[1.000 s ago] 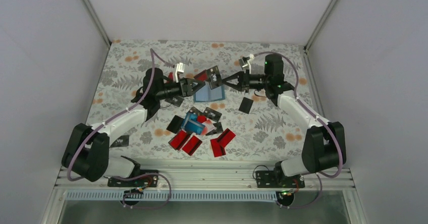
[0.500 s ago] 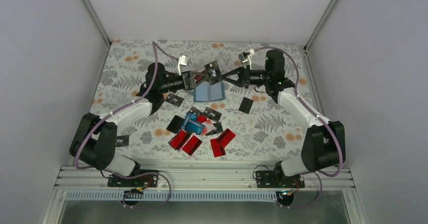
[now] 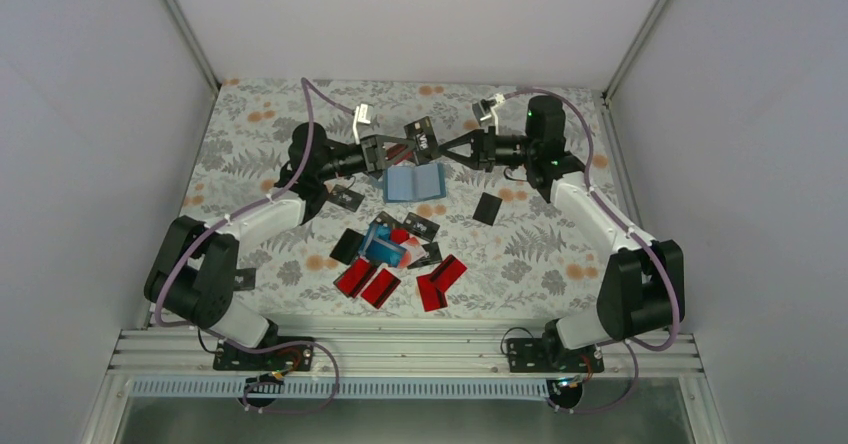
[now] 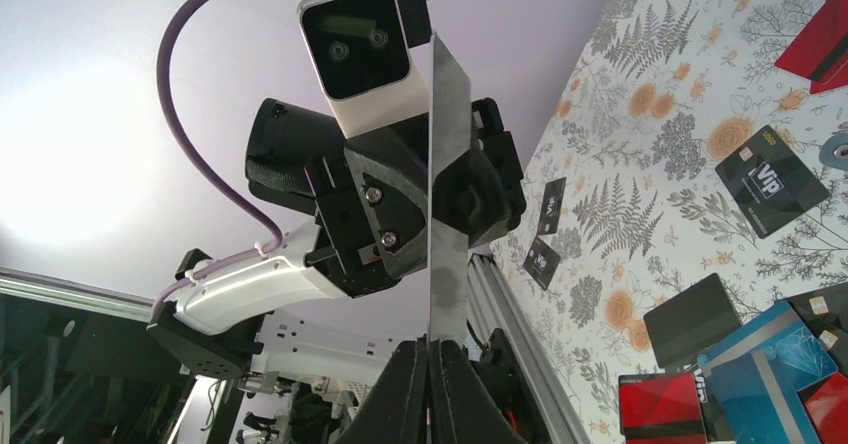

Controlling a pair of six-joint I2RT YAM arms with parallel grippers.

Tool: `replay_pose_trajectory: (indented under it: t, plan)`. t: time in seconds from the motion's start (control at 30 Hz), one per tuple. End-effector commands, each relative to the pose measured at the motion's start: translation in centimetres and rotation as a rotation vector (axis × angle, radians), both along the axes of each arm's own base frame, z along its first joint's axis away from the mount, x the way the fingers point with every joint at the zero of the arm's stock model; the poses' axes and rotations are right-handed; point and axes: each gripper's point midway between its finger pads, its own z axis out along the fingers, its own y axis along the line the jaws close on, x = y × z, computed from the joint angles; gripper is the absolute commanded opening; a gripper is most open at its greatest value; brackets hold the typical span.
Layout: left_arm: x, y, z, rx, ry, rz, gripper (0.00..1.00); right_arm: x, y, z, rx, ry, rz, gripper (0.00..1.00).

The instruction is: Put the credit cards into the card holder

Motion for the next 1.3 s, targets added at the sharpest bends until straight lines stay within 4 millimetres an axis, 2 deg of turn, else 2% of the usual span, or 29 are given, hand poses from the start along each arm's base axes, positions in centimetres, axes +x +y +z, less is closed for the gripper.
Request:
replay_pose_trajectory:
  t: [0.0,0.13,0.27,0.37,0.43,0.5,0.67,0.73,0.87,0.9,1.13,1.27]
  plan:
    - [-0.2,0.0,2.3,-0.044,-0.079,-0.023,0.10,-0.1,0.5,1.2,0.015,-0.048,0.029,0.04]
    - [-0.2,-0.2,2.2,-0.053,-0.066,-0.038,0.03,0.0,0.6,0.9,0.010,-0.048,0.027,0.04]
    - [0.1,-0.2,1.9,-0.051,-0.061,-0.033,0.02,0.4,0.7,0.1,-0.017,-0.049,0.024,0.04]
    - [1.0,0.0,0.8,0.014,-0.048,0.010,0.02,0.8,0.6,-0.2,-0.060,-0.081,-0.001,0.19]
    - [2.1,0.5,-0.7,0.095,-0.031,0.057,0.02,1.4,0.3,-0.8,-0.104,-0.094,-0.039,0.32]
    - [3.0,1.6,-2.5,0.149,0.002,0.108,0.02,2.0,-0.1,-1.8,-0.154,-0.096,-0.077,0.40]
    - [5.4,4.7,-7.8,0.249,0.137,0.201,0.02,4.5,-1.3,-6.2,-0.313,-0.061,-0.202,0.46]
    - [6.1,5.2,-10.0,0.270,0.204,0.202,0.02,5.1,-1.1,-7.2,-0.340,-0.071,-0.202,0.47]
    - [7.6,5.2,-13.0,0.312,0.270,0.191,0.02,6.5,-0.4,-9.3,-0.405,-0.075,-0.201,0.45]
    - [7.8,5.1,-13.7,0.320,0.285,0.186,0.02,7.0,-0.1,-10.7,-0.425,-0.051,-0.197,0.43]
    - [8.7,5.0,-17.0,0.394,0.348,0.172,0.02,8.6,3.2,-16.4,-0.481,0.011,-0.123,0.32]
    - [9.0,4.8,-18.1,0.411,0.364,0.154,0.02,9.9,3.1,-19.1,-0.551,0.032,-0.145,0.25]
